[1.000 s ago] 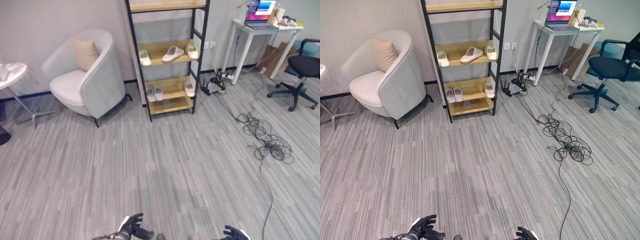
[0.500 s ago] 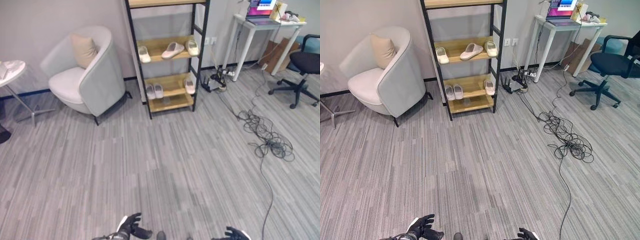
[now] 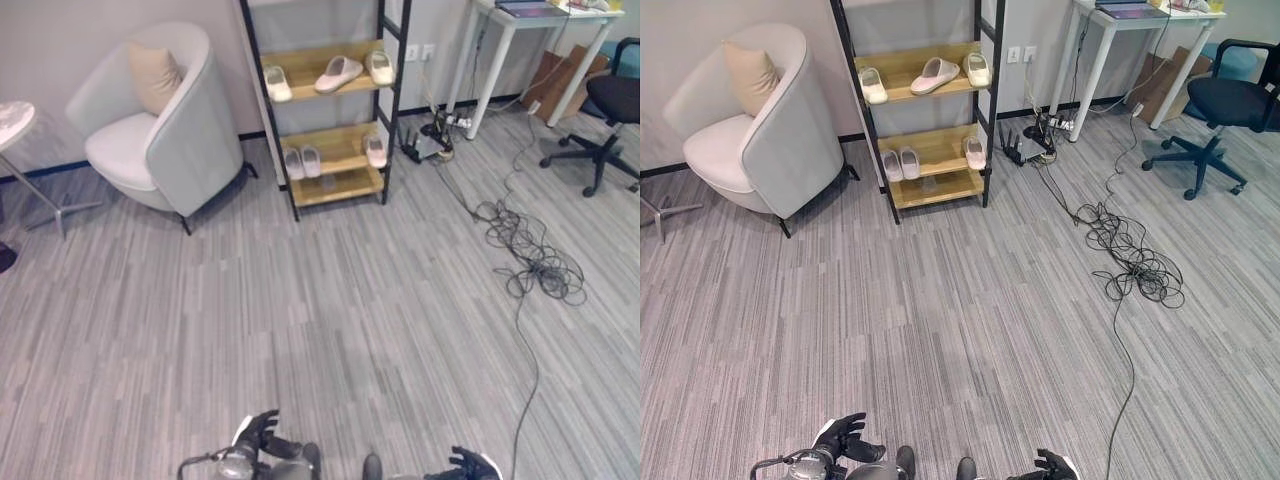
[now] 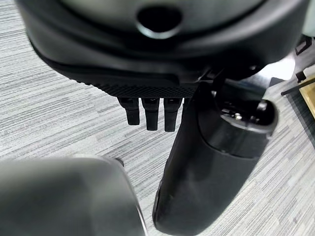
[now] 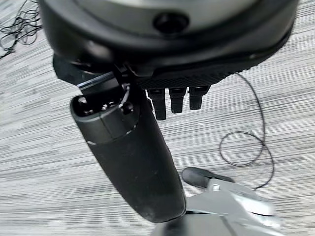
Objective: Arrange the slippers neatly on the shoe rack.
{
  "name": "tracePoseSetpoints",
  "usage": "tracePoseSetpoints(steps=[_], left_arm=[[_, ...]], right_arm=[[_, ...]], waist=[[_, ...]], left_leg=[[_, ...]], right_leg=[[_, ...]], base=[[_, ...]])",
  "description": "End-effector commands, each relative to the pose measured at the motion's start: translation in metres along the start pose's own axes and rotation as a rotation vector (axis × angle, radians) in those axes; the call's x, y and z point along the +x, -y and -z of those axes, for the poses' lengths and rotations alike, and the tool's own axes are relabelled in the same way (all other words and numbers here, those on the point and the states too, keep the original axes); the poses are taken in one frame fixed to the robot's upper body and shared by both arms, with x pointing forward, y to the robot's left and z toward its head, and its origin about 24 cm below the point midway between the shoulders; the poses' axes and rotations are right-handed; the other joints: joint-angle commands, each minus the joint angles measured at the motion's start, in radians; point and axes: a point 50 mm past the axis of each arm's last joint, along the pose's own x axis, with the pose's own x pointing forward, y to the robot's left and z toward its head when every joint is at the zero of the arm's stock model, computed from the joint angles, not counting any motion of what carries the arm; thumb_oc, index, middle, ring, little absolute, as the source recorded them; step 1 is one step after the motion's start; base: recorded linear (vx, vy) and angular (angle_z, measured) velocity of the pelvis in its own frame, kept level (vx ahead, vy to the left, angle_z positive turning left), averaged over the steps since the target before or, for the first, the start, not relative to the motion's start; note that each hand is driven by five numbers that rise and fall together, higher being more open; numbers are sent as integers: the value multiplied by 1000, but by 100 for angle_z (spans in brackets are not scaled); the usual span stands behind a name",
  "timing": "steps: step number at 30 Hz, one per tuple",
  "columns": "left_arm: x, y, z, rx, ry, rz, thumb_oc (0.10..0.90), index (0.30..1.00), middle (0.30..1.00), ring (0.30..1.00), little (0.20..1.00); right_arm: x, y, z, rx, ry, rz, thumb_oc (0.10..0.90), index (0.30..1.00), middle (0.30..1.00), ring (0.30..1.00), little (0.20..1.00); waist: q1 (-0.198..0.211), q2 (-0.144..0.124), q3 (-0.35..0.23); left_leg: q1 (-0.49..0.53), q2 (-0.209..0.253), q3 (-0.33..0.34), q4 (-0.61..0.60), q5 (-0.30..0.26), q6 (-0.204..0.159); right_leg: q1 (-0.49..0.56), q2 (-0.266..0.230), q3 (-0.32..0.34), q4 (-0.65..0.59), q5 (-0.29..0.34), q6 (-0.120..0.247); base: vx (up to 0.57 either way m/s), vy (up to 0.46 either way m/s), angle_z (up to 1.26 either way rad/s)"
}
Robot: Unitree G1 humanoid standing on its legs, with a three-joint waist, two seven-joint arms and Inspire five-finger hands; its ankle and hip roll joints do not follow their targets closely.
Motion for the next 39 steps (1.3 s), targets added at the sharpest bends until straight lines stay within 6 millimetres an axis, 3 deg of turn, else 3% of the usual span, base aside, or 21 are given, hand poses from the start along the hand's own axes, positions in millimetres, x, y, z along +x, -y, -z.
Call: tracePoseSetpoints(steps=[1, 3, 7, 11, 13, 14, 15, 16, 17, 20, 21, 22, 25, 26, 27, 29, 31, 34, 36, 37, 39], left_arm=[[-2, 10, 4, -26, 5, 10, 800, 900, 900, 900, 900], [-3, 8, 7, -25, 1, 3, 800, 900, 900, 900, 900], [-6, 5, 18, -35, -34, -9, 800, 900, 900, 900, 900], [-7, 3, 21, -37, -39, -10, 800, 900, 900, 900, 900], [-6, 2, 18, -39, -28, -13, 800, 900, 900, 900, 900], [-5, 1, 14, -40, -15, -16, 800, 900, 900, 900, 900], [-5, 1, 14, -40, -15, -17, 800, 900, 900, 900, 900], [-4, -2, 11, -35, -10, -23, 800, 900, 900, 900, 900], [-4, -2, 11, -36, -10, -23, 800, 900, 900, 900, 900], [-4, -2, 11, -36, -10, -23, 800, 900, 900, 900, 900], [-4, -2, 11, -41, -7, -25, 800, 900, 900, 900, 900], [-3, 0, 7, -41, 5, -17, 800, 900, 900, 900, 900], [-2, 2, 4, -54, 15, -12, 800, 900, 900, 900, 900], [-2, 3, 4, -57, 18, -12, 800, 900, 900, 900, 900], [-2, 1, 3, -62, 20, -21, 800, 900, 900, 900, 900], [-3, 3, 6, -61, 13, -12, 800, 900, 900, 900, 900], [-3, 5, 8, -46, 4, -6, 800, 900, 900, 900, 900], [-2, 7, 2, -34, 23, 6, 800, 900, 900, 900, 900], [-1, 7, -5, -33, 49, 12, 800, 900, 900, 900, 900], [0, 8, -12, -37, 71, 17, 800, 900, 900, 900, 900], [0, 8, -11, -30, 68, 17, 800, 900, 900, 900, 900]], right_arm=[[0, 19, -10, -35, 60, 47, 800, 900, 900, 900, 900], [1, 18, -16, -29, 80, 48, 800, 900, 900, 900, 900], [1, 14, -14, -45, 70, 34, 800, 900, 900, 900, 900], [2, 8, -18, -72, 82, 4, 800, 900, 900, 900, 900], [3, 6, -25, -80, 102, -4, 800, 900, 900, 900, 900], [4, 4, -34, -82, 125, -8, 800, 900, 900, 900, 900], [4, 4, -34, -82, 125, -8, 800, 900, 900, 900, 900], [4, 2, -38, -85, 144, -14, 800, 900, 900, 900, 900], [4, 2, -38, -85, 144, -13, 800, 900, 900, 900, 900], [4, 2, -38, -85, 145, -13, 800, 900, 900, 900, 900], [4, 1, -38, -87, 146, -16, 800, 900, 900, 900, 900], [3, 3, -35, -95, 140, -11, 800, 900, 900, 900, 900], [4, 4, -37, -101, 140, -10, 800, 900, 900, 900, 900], [4, 4, -37, -102, 140, -13, 800, 900, 900, 900, 900], [3, 3, -36, -101, 138, -17, 800, 900, 900, 900, 900], [2, 3, -29, -104, 122, -20, 800, 900, 900, 900, 900], [2, 4, -26, -110, 113, -20, 800, 900, 900, 900, 900], [1, 7, -22, -90, 108, -12, 800, 900, 900, 900, 900], [1, 9, -26, -70, 126, -6, 800, 900, 900, 900, 900], [1, 10, -29, -55, 136, 0, 800, 900, 900, 900, 900], [1, 11, -28, -53, 133, 5, 800, 900, 900, 900, 900]], waist=[[36, 4, -32], [64, 6, -28], [78, -7, -53], [95, -25, -83], [95, -23, -81], [82, -12, -70], [82, -12, -69], [64, 20, -58], [64, 18, -56], [63, 18, -56], [57, 32, -54], [9, 51, -36], [-29, 33, -32], [-41, 39, -27], [-57, 32, -31], [-56, 28, -37], [-62, 35, -51], [-59, 44, -55], [-58, 33, -44], [-49, 9, -27], [-48, 2, -24]], left_leg=[[-41, 3, -13, 30, -32, 21], [-119, -8, 3, -14, 38, 16], [-95, -27, 2, -16, 18, 41], [-55, -54, 22, -11, -32, 81], [-18, -68, 29, -16, -60, 107], [35, -74, 26, -34, -82, 131], [36, -74, 27, -35, -82, 132], [88, -64, 19, -51, -102, 148], [89, -66, 19, -51, -103, 149], [89, -67, 19, -51, -103, 149], [115, -60, 14, -60, -111, 151], [226, -64, -40, -95, -164, 142], [296, -77, -78, -109, -209, 123], [324, -68, -93, -114, -226, 117], [349, -71, -113, -119, -235, 112], [377, -64, -125, -117, -263, 103], [374, -47, -141, -84, -241, 84], [328, -19, -145, 37, -153, 27], [245, 10, -106, 193, -71, -4], [176, 30, -66, 338, -22, -8], [161, 42, -42, 373, -29, -4]], right_leg=[[30, 7, 23, 34, -94, 138], [67, 25, 67, 37, -120, 138], [96, 10, 102, 64, -150, 144], [77, -33, 120, 166, -130, 186], [19, -57, 118, 302, -56, 227], [-52, -66, 117, 463, 60, 265], [-53, -66, 118, 466, 59, 266], [-124, -69, 87, 582, 101, 276], [-125, -72, 87, 589, 97, 276], [-125, -72, 87, 590, 96, 276], [-157, -81, 60, 605, 103, 266], [-275, -93, -9, 489, -1, 221], [-342, -110, -17, 254, 57, 230], [-336, -97, -9, 196, 71, 236], [-358, -86, 36, 175, 88, 241], [-334, -75, 58, 168, 98, 236], [-326, -57, 59, 187, 97, 213], [-283, -28, 47, 200, 56, 174], [-238, -30, 39, 189, 32, 151], [-193, -31, 44, 174, 14, 127], [-175, -29, 44, 164, 7, 120]], base=[[267, 39, -5], [304, 56, -13], [286, 101, -55], [271, 120, -28], [288, 155, -17], [220, 129, -19], [292, 158, -21], [155, 80, 0], [156, 79, -3], [36, 9, 20], [603, -37, 36], [729, -86, 23], [556, -167, -8], [496, -172, 5], [444, -156, 14], [352, -165, 44], [311, -183, 68], [247, -209, 79], [234, -270, 43], [207, -261, 8], [178, -174, -4]])
